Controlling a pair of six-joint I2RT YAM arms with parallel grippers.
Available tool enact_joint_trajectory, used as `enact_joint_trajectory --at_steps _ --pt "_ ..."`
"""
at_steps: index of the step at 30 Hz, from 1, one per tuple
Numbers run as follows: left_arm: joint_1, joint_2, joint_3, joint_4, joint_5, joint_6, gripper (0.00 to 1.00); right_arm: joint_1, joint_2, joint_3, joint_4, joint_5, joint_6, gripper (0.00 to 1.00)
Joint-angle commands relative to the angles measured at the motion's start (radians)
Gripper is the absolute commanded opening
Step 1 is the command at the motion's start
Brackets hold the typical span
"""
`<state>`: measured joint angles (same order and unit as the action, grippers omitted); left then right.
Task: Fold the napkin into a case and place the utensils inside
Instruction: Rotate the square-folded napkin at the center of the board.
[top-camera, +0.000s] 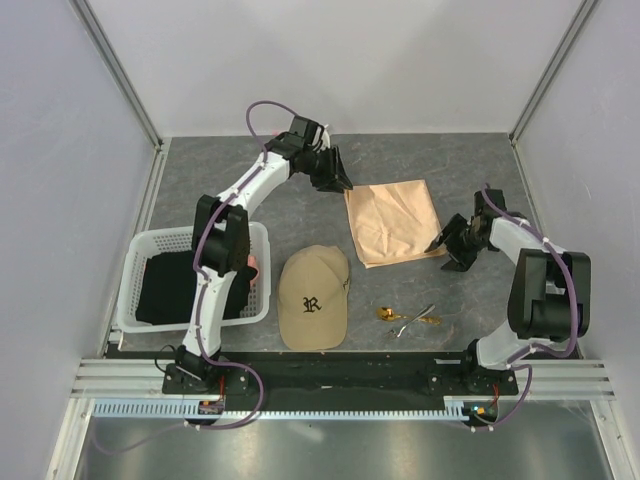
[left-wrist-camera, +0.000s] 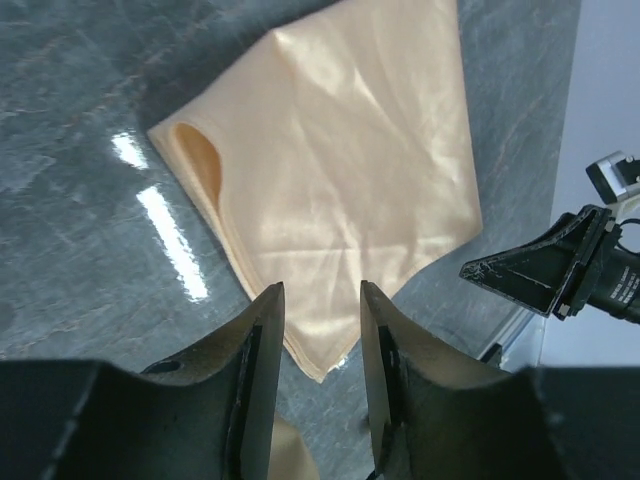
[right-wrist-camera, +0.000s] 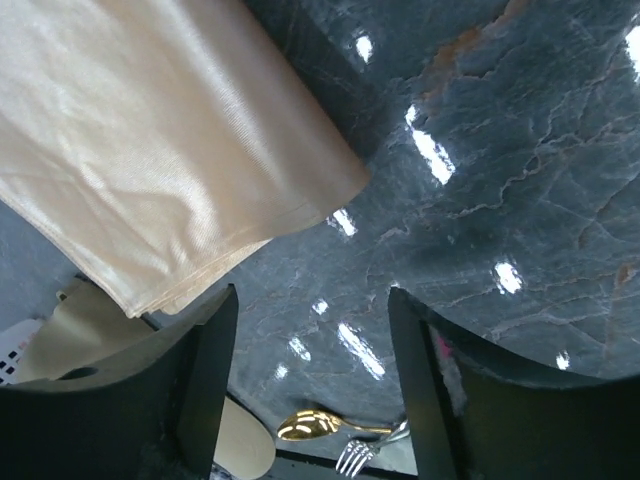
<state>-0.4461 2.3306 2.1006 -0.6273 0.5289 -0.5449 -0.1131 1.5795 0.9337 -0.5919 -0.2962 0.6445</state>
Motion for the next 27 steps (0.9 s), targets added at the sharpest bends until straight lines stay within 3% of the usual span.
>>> enact_joint_trajectory --at_steps 1,7,9,13,17,21,22,25,27 --pt "0.006 -0.053 -0.022 -0.028 -0.066 0.030 0.42 -0.005 0.054 -0.015 0.147 -0.014 0.090 0.67" --pt "0.004 -0.118 -0.073 -0.005 -0.112 0.040 0.39 -0.020 0.206 0.163 0.164 0.040 0.046 0.61" --pt "0.009 -0.128 -0.091 0.009 -0.127 0.043 0.39 -0.031 0.278 0.224 0.165 0.072 0.026 0.53" --pt "0.012 -0.126 -0.059 0.012 -0.135 0.072 0.48 -0.031 0.427 0.469 0.158 0.111 -0.020 0.42" --pt "0.018 -0.106 -0.030 0.014 -0.159 0.077 0.52 -0.031 0.580 0.735 0.146 0.077 -0.097 0.42" --pt "0.027 -0.030 0.005 0.012 -0.127 0.068 0.52 -0.033 0.665 0.957 0.028 0.054 -0.138 0.53" --pt "0.029 -0.018 0.013 0.012 -0.113 0.071 0.52 -0.033 0.660 0.961 0.005 0.043 -0.138 0.65" --pt "0.033 0.018 0.052 -0.003 -0.086 0.097 0.50 -0.031 0.587 0.892 -0.055 -0.007 -0.140 0.81" --pt "0.040 0.033 0.059 -0.003 -0.066 0.094 0.50 -0.025 0.498 0.762 -0.051 -0.027 -0.134 0.85"
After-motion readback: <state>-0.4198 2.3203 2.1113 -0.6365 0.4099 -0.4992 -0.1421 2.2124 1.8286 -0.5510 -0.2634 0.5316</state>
